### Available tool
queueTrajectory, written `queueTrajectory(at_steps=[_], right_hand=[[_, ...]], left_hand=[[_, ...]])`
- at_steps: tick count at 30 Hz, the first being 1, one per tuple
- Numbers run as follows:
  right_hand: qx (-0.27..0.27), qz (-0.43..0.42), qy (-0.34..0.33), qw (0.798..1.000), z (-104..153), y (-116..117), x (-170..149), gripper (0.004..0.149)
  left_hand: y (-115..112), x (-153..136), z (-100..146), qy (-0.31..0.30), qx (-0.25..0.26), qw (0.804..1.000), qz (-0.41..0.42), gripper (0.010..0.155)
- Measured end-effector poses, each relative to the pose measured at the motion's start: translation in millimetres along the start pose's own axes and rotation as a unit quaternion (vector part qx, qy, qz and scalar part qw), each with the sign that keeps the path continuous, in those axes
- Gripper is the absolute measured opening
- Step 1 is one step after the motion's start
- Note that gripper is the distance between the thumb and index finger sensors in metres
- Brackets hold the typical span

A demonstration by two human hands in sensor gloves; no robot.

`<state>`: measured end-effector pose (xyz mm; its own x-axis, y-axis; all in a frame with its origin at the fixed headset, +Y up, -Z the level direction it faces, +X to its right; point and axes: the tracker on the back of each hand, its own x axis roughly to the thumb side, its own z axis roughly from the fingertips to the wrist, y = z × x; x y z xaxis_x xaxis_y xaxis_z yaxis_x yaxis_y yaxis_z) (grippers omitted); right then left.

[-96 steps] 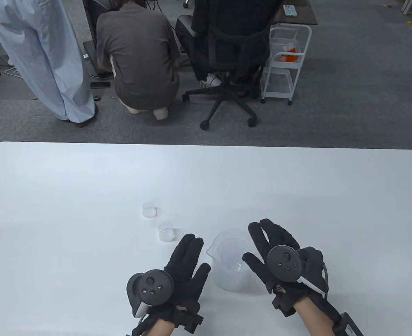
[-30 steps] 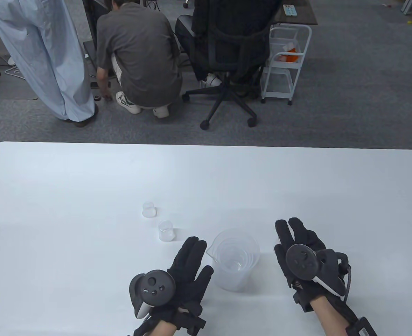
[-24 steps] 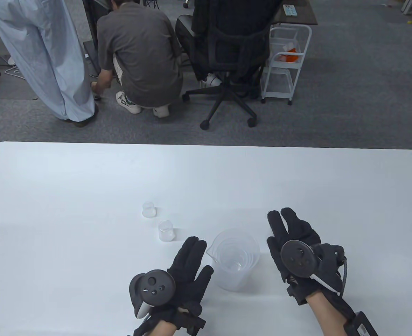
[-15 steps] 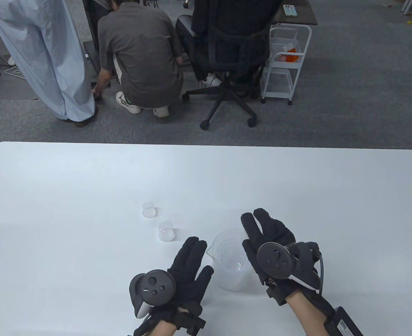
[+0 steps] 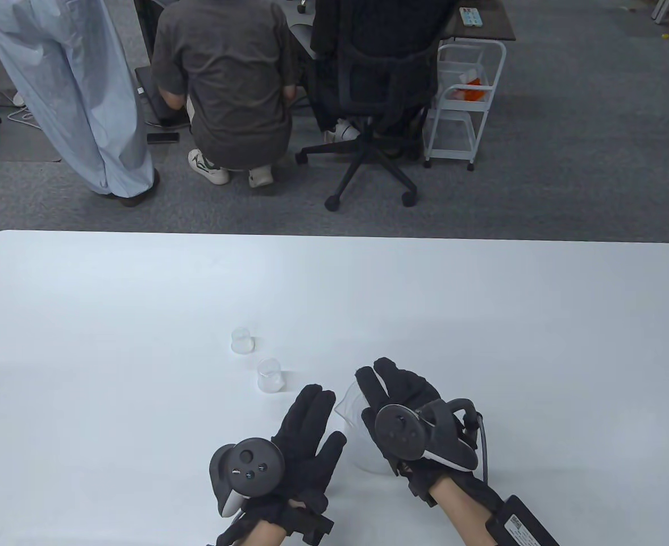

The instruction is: Nest plastic beakers

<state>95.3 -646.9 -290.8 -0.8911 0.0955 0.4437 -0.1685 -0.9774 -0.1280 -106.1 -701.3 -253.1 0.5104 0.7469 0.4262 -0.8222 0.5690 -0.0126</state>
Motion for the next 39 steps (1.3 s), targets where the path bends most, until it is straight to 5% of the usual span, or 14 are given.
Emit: queueTrajectory(at_steps=[8,21,31,39], right_hand=[[-0.004,-0.019,-0.002,1.000,6,4,-4,0.063],[-0.118,-0.186,0.012,0.975,60,0,-38,0.065],[-0.148,-0.273,0.023,0.950,85,10,-50,0.067],[-0.151,-0.308,0.027,0.939,89,12,-50,0.068]], left_hand=[[0,0,0,0.005,-0.003,1.000,-0.002,0.071],[18,5,-10,0.063,-0.045,0.997,-0.022,0.072],[61,-4,-46,0.154,-0.046,0.979,-0.125,0.073],[53,-26,-84,0.215,-0.098,0.948,-0.211,0.071]])
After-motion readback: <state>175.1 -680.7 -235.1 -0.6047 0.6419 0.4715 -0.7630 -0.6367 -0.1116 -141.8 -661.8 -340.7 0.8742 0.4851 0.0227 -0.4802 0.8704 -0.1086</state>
